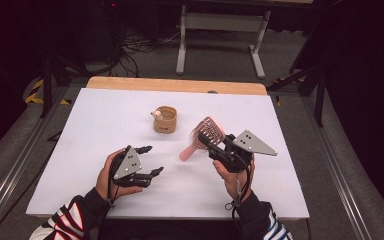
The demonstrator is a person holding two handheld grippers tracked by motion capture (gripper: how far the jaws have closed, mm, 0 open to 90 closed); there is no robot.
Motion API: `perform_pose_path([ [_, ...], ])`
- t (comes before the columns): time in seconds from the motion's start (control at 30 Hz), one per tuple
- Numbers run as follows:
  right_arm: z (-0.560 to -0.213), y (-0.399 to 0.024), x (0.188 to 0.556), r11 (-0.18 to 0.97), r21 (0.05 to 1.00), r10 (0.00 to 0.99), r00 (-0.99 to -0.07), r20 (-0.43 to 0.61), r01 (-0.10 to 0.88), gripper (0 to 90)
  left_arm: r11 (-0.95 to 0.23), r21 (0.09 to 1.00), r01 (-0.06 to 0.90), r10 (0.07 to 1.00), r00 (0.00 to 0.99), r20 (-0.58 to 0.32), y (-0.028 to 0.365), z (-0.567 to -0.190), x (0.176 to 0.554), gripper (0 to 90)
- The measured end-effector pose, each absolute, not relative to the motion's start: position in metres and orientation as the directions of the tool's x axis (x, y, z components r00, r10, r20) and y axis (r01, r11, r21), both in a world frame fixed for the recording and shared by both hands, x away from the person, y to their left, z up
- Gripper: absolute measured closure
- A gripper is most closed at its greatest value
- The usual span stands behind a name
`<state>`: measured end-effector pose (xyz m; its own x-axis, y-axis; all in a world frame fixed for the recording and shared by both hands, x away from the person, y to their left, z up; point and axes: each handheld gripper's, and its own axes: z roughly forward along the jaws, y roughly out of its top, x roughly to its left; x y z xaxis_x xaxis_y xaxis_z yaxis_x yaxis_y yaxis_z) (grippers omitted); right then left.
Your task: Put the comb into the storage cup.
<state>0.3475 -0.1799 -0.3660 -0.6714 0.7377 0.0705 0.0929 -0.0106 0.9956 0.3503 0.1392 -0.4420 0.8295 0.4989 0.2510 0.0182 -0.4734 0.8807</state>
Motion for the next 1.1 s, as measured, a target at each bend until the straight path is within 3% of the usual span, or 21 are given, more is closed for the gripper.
perform_pose_path([
  [0.57,-0.363,-0.186,0.347,-0.007,0.997,0.744,-0.665,0.058,0.080,63.1,-0.475,0.880,0.036,0.509,0.826,0.241,0.169,-0.454,0.343,18.6],
  [1.1,-0.360,-0.193,0.347,-0.009,0.998,0.757,-0.652,0.047,0.062,63.1,-0.437,0.896,0.085,0.575,0.792,0.205,0.203,-0.460,0.337,9.7],
])
